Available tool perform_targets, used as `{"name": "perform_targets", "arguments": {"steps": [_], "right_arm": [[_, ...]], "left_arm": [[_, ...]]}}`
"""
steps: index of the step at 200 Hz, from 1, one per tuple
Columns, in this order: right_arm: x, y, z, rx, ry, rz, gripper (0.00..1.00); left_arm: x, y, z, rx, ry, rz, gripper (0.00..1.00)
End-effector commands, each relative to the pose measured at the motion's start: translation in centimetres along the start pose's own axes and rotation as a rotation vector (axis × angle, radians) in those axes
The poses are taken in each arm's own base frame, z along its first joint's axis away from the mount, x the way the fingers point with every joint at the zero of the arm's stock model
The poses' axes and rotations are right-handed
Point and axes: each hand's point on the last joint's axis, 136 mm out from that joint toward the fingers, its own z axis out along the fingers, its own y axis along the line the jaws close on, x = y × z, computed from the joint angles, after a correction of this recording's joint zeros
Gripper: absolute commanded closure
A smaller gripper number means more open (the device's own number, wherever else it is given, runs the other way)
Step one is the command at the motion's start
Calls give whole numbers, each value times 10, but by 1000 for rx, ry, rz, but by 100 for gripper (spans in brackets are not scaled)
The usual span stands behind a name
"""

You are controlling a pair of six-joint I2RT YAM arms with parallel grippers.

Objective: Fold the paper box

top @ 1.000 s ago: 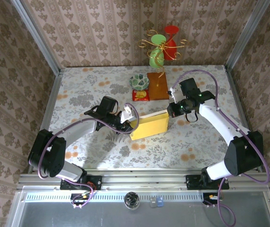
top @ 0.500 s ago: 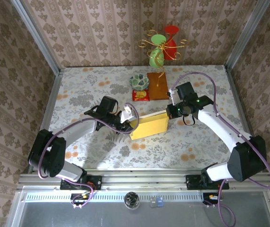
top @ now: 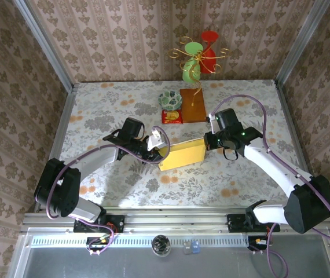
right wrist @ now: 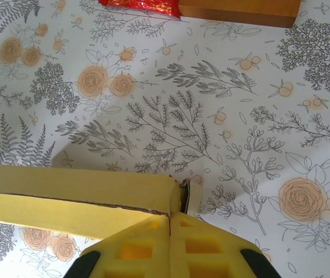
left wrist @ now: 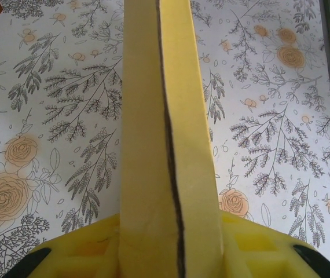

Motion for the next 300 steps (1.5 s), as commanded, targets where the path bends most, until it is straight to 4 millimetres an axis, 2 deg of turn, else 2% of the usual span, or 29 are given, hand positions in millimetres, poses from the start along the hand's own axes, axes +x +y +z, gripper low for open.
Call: {"name": "perform_targets", "arguments": {"steps": [1,52,96,139,161,190,214,235,266,300], "right_arm": [[18,-5,3,39,40,33,100],[13,-5,-3,70,-1,73,100],[8,-4,-6,106,-30,129,100],[1,-1,-8,132,-46,163,100],[-1,1,-9,131,-51,175,100],[-5,5,-11,124,-51,173,100],[-7,7,-12,121,-38,170,100],[-6,9,-10,118,-25,172,100],[-3,9,-6,117,-3,177,100],[-2,9,-4,117,7,174,100]], "left_arm": [[-6,13,-2,-57,-6,19,64],[-7,19,-16,-182,-26,9,41],[-8,17,-31,-255,-58,-49,36],[-12,15,-47,-317,-104,-143,36],[-16,16,-61,-376,-133,-202,38],[-20,21,-84,-462,-137,-328,48],[-23,21,-96,-447,-102,-441,53],[-23,17,-96,-392,-38,-494,53],[-35,12,-92,-312,13,-508,54],[-39,19,-83,-290,76,-503,55]]}}
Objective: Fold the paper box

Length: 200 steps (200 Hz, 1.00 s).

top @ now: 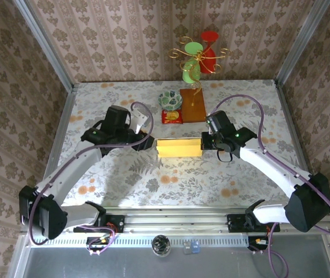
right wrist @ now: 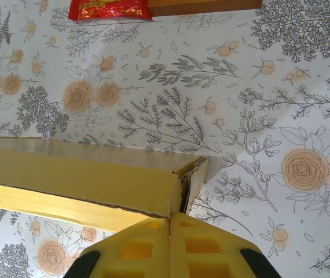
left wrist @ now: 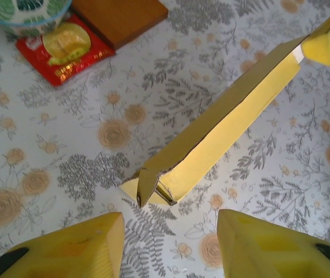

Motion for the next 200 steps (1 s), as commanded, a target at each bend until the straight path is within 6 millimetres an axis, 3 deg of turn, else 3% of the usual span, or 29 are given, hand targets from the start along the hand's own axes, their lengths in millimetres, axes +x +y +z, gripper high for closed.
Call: {"name": "perform_targets", "arguments": {"steps": [1,42,102,163,200], "right_arm": [[-2,2,-1,10,15,4,100],[0,1,0,13,28,7,100],[1,1,2,6,37,15,100],[0,2,2,-1,37,18,100],[1,2,4,1,44,19,100]], "left_arm": [[7,-7,4,38,94,-15,55],[6,-10,17,85,192,-20,53],[11,-5,32,59,253,14,59],[6,6,31,-14,247,33,67],[-10,-2,17,-3,166,61,64]]}}
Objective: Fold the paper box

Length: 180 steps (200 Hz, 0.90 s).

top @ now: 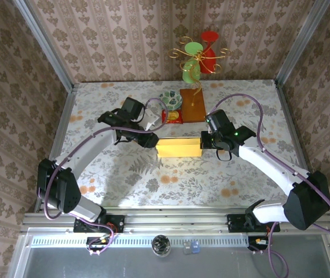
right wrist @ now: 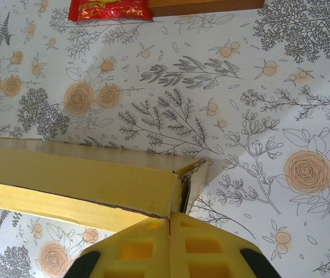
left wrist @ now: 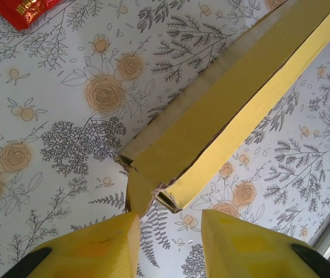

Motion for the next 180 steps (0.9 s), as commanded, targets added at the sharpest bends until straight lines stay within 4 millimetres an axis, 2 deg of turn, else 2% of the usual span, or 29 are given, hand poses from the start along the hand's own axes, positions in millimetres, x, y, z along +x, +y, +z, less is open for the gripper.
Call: {"name": "perform_targets", "arguments": {"steps": [1,14,46,112,180], "right_arm": [[4,0,1,4,36,14,100],[3,0,1,3,34,18,100],[4,0,1,1,33,21,100],[4,-1,0,2,33,22,100],[4,-1,1,0,35,23,100]], "left_arm": [[-18,-8,-24,-9,-83,50,63],[-15,-5,-23,-15,-79,43,60],[-4,7,-12,-23,-4,11,61],[-18,8,0,-1,-6,27,63],[-12,12,6,-12,22,28,69]]}}
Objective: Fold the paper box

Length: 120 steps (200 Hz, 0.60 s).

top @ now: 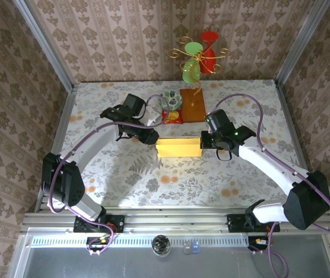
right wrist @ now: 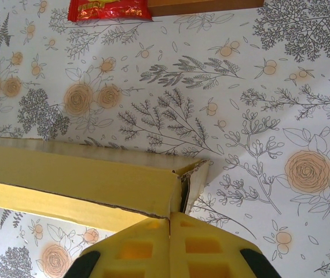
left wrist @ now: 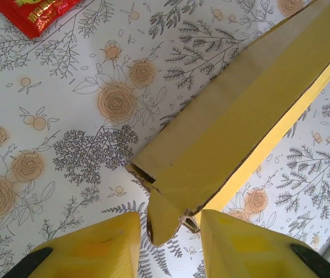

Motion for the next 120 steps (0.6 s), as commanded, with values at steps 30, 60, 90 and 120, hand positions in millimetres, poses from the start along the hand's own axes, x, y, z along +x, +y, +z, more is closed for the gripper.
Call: {"name": "perform_targets", "arguments": {"steps": [30,60,90,120], "right_arm": [[4,-1,-1,2,30,18,100],[4,-1,0,2,32,20,100],[4,-1,-1,1,29,20,100],[4,-1,0,3,30,22,100]], "left_arm": [[-4,-1,1,-5,12,28,72],[-7,0,3,-6,13,30,78],[-10,1,2,-9,8,28,84],[-9,-3,3,3,17,18,88]]}}
